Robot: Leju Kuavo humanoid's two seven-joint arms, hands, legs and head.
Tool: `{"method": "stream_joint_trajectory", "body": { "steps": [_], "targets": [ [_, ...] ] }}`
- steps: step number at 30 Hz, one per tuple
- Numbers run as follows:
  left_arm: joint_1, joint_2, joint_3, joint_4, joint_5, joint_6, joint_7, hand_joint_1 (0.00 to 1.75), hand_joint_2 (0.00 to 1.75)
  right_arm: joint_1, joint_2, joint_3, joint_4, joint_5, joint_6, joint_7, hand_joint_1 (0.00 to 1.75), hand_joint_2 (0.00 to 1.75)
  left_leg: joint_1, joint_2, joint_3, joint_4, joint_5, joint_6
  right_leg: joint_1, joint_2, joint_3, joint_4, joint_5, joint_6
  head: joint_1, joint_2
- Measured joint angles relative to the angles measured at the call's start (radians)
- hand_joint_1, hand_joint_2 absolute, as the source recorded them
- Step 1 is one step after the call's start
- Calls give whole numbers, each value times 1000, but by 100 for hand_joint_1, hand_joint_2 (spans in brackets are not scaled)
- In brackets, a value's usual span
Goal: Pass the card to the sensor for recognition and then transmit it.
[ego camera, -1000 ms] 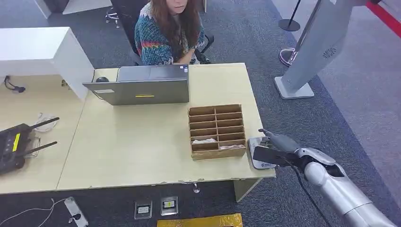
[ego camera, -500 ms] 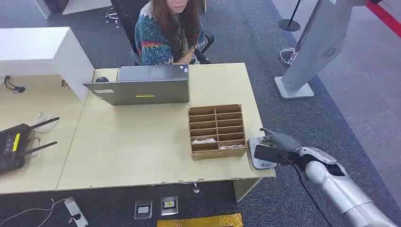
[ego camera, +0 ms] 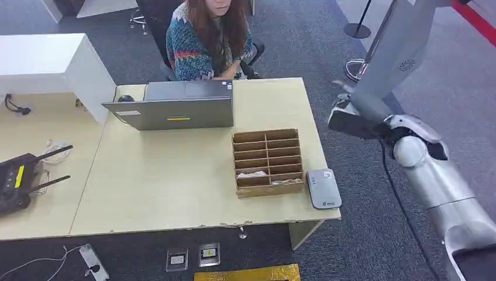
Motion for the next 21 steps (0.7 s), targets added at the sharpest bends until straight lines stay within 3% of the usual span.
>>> {"method": "stream_joint_trajectory", "body": {
  "steps": [6,10,16,21],
  "targets": [
    [-13,-5,-1,-2,-18,-7,0,0,0,-237,24,12,78,39,-43,-65,175,175,0,-1,-2,0,0,0,0,-2,0,0,0,0,0,0],
    [-37,-7,-10,-6,-53,-34,12,0,0,-394,77,46,210,91,-94,-119,175,175,0,-2,-3,0,1,0,1,-3,-1,0,0,0,0,0],
    [-79,-13,-35,-16,-76,-53,28,0,0,-560,206,123,418,178,-168,-153,175,175,1,-3,-4,0,2,0,1,-3,-1,1,0,0,0,0],
    [-101,-26,-52,-21,-82,-55,36,0,0,-635,312,178,570,224,-193,-148,175,175,2,-3,-4,0,2,-1,2,-3,-2,1,0,0,-1,0]
  ]
}}
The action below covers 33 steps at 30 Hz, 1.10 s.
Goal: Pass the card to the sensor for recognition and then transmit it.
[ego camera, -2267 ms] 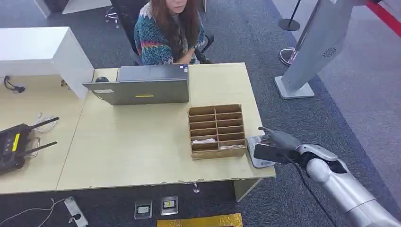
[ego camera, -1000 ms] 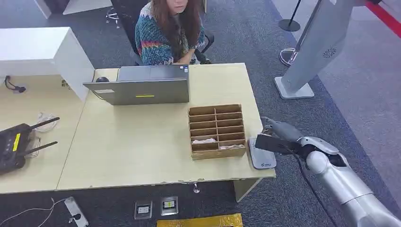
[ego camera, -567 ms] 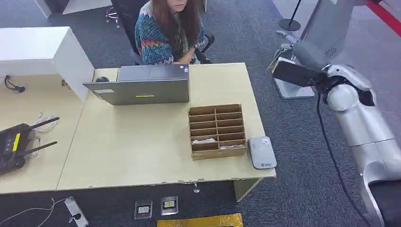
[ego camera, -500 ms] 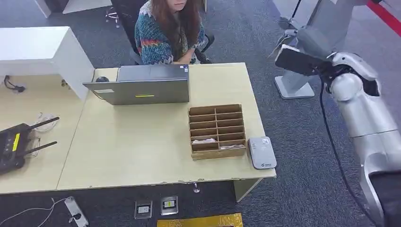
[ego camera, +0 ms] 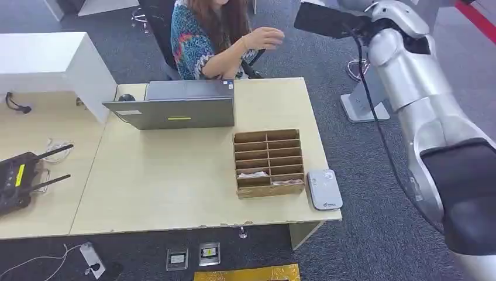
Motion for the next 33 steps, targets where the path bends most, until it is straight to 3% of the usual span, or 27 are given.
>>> {"method": "stream_joint_trajectory", "body": {
  "steps": [14,27,28,29,33],
  "targets": [
    [-2,-4,-21,0,5,9,17,0,0,-40,222,79,269,83,-78,148,175,175,0,0,0,0,0,0,0,0,-1,0,0,0,1,0],
    [15,-4,-23,0,14,19,24,0,0,-40,289,88,349,86,-98,166,175,175,0,0,0,0,0,0,0,1,-1,0,0,0,2,0],
    [15,-4,-23,0,14,19,25,0,0,-40,290,88,352,86,-98,166,19,175,0,0,0,0,0,0,0,1,-1,0,0,0,1,0],
    [15,-4,-23,0,14,19,26,0,0,-41,292,88,355,86,-98,167,0,175,0,0,0,0,0,0,0,1,-1,0,0,0,2,0],
    [16,-4,-23,0,15,18,27,0,0,-40,294,88,368,86,-98,170,0,175,0,0,0,0,0,0,0,1,-1,0,0,0,1,0]
  ]
}}
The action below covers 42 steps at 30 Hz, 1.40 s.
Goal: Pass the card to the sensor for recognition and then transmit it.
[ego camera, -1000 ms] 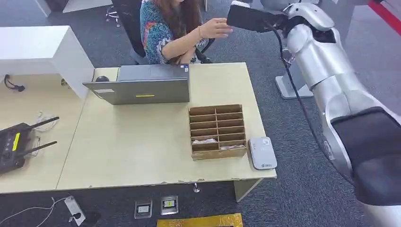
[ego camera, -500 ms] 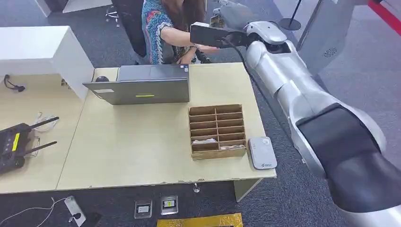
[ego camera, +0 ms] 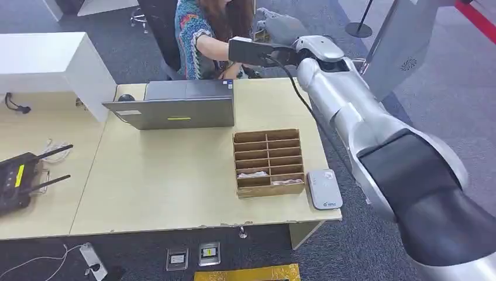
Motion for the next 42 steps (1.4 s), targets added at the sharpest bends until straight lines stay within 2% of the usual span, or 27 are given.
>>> {"method": "stream_joint_trajectory", "body": {
  "steps": [12,16,19,22,25,28,30,33,38,42],
  "targets": [
    [7,1,0,0,7,-7,0,0,0,0,0,8,32,3,19,2,0,175,0,0,0,0,0,0,0,0,0,0,0,0,0,0],
    [10,1,0,0,11,-6,1,0,0,0,0,10,38,-2,6,2,0,175,0,0,0,0,0,0,0,0,0,0,0,0,0,0],
    [13,1,0,0,20,-2,1,0,0,-2,-1,5,41,-34,-29,-2,0,175,0,0,0,0,0,0,0,1,0,0,0,0,0,0],
    [18,1,0,1,29,6,1,0,0,-13,-8,-13,41,-75,-78,-28,0,175,0,0,1,0,0,0,0,1,0,0,0,0,0,0],
    [30,0,0,2,48,23,1,0,0,-29,-24,-55,40,-199,-143,-98,0,175,0,0,1,0,0,0,0,1,0,0,0,0,0,0],
    [51,-3,0,2,57,29,-2,0,0,-31,-45,-118,20,-294,-145,-161,0,175,0,1,1,0,0,0,0,2,0,-1,0,0,0,0],
    [65,-5,0,3,63,36,-9,0,0,-16,-64,-150,-4,-352,-124,-201,0,175,0,1,1,0,0,0,0,1,0,-1,0,0,0,0],
    [80,-5,0,5,74,41,-18,0,0,51,-97,-193,-99,-458,-52,-195,0,175,0,0,2,0,0,0,0,1,1,-1,0,0,0,0],
    [94,-3,0,7,95,48,-30,0,0,217,-166,-250,-331,-648,70,-115,0,175,0,0,3,1,0,0,0,1,2,-1,0,0,0,0],
    [111,-3,4,8,127,66,-51,0,0,379,-228,-302,-563,-859,201,-19,0,175,1,0,5,1,-1,0,0,1,3,-2,0,0,0,0]
  ]
}}
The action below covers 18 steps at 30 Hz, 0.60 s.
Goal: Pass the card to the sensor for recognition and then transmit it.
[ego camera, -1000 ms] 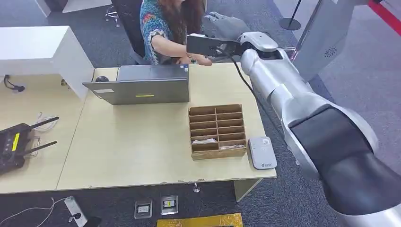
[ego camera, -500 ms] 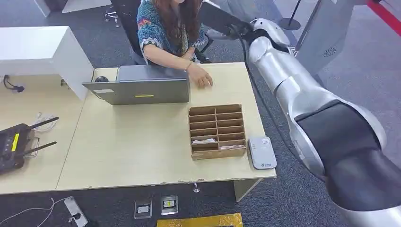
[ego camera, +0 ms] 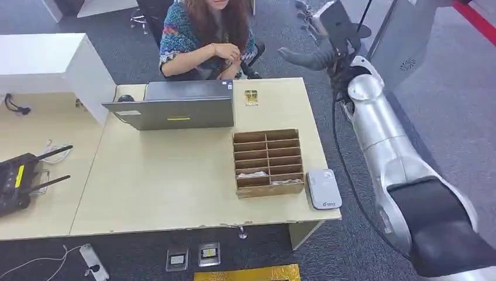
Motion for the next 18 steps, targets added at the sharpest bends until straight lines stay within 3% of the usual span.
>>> {"method": "stream_joint_trajectory", "body": {
  "steps": [3,9,18],
  "targets": [
    [15,1,4,0,6,2,-4,0,0,123,-56,-45,-180,-84,43,55,0,175,0,0,-1,0,0,0,0,0,0,0,0,0,0,0],
    [22,9,6,1,2,4,-6,0,0,298,-134,-117,-442,-129,91,129,0,175,0,2,-1,0,-1,0,0,1,0,-1,0,0,0,0],
    [21,18,6,3,-5,-2,-6,0,0,497,-177,-185,-656,-107,132,165,0,175,0,2,-1,-1,-1,0,0,1,0,-1,0,0,0,0]
  ]
}}
